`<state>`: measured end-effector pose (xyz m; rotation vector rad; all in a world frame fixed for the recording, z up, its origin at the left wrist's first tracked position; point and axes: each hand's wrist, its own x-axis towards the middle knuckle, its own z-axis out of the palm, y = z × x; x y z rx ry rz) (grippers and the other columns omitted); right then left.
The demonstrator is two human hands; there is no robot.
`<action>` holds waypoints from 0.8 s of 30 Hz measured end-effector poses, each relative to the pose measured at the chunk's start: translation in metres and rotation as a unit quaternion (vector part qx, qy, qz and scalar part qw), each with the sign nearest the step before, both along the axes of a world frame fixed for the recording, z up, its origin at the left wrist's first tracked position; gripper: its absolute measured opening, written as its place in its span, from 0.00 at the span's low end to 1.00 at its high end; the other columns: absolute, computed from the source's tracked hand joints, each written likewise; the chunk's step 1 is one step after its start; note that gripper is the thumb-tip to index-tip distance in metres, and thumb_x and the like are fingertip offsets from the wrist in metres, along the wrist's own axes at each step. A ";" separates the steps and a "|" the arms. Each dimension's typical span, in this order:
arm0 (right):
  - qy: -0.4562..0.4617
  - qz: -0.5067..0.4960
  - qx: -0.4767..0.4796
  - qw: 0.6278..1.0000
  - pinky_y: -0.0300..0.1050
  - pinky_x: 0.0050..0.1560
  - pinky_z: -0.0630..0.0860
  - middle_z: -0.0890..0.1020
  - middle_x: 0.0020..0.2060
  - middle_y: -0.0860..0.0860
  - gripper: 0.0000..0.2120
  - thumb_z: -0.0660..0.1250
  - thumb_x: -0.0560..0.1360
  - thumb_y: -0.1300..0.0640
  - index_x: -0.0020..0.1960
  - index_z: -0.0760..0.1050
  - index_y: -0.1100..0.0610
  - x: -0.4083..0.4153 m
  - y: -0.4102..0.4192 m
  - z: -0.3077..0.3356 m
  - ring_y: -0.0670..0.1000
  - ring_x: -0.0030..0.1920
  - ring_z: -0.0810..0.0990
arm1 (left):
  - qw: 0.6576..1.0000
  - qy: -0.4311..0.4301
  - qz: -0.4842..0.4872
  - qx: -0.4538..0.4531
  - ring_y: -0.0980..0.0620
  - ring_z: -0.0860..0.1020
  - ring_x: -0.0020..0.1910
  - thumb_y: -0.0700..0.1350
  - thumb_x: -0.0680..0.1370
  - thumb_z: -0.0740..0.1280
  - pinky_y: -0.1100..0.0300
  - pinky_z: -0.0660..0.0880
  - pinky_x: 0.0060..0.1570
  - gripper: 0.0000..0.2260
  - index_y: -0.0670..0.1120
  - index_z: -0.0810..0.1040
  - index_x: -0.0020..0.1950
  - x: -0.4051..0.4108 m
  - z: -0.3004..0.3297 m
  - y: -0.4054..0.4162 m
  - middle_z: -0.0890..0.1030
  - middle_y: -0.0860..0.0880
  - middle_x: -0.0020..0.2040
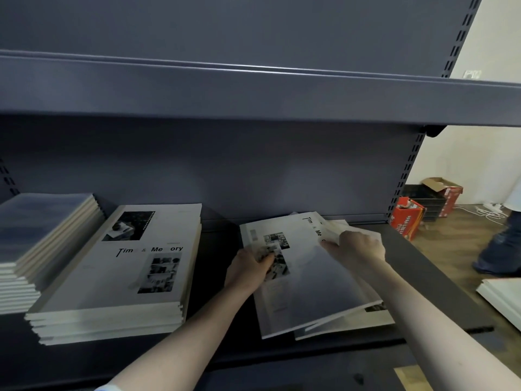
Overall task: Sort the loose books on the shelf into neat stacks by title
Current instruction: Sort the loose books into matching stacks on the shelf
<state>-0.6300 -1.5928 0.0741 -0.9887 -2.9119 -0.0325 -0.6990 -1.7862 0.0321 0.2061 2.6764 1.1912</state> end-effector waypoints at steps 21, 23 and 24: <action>0.187 -0.003 -0.285 0.940 0.43 0.30 0.62 0.69 0.24 0.51 0.22 0.68 0.72 0.47 0.27 0.65 0.57 -0.033 0.021 -0.012 0.53 0.28 0.70 | 0.988 0.007 0.009 0.154 0.47 0.79 0.52 0.50 0.72 0.72 0.59 0.76 0.48 0.21 0.41 0.71 0.57 0.006 0.002 -0.006 0.79 0.45 0.55; 0.169 0.003 -0.301 0.939 0.43 0.31 0.62 0.69 0.24 0.50 0.20 0.68 0.70 0.48 0.27 0.64 0.55 -0.035 0.020 -0.011 0.53 0.30 0.70 | 0.988 0.005 0.003 0.156 0.49 0.78 0.49 0.50 0.72 0.72 0.60 0.75 0.46 0.20 0.41 0.71 0.57 0.007 0.002 -0.007 0.79 0.45 0.54; 0.163 0.006 -0.307 0.938 0.43 0.32 0.63 0.70 0.25 0.49 0.18 0.69 0.68 0.47 0.28 0.65 0.55 -0.036 0.019 -0.009 0.53 0.32 0.71 | 0.988 0.006 0.001 0.156 0.50 0.78 0.48 0.50 0.72 0.72 0.60 0.74 0.45 0.20 0.41 0.71 0.56 0.007 0.002 -0.007 0.79 0.46 0.54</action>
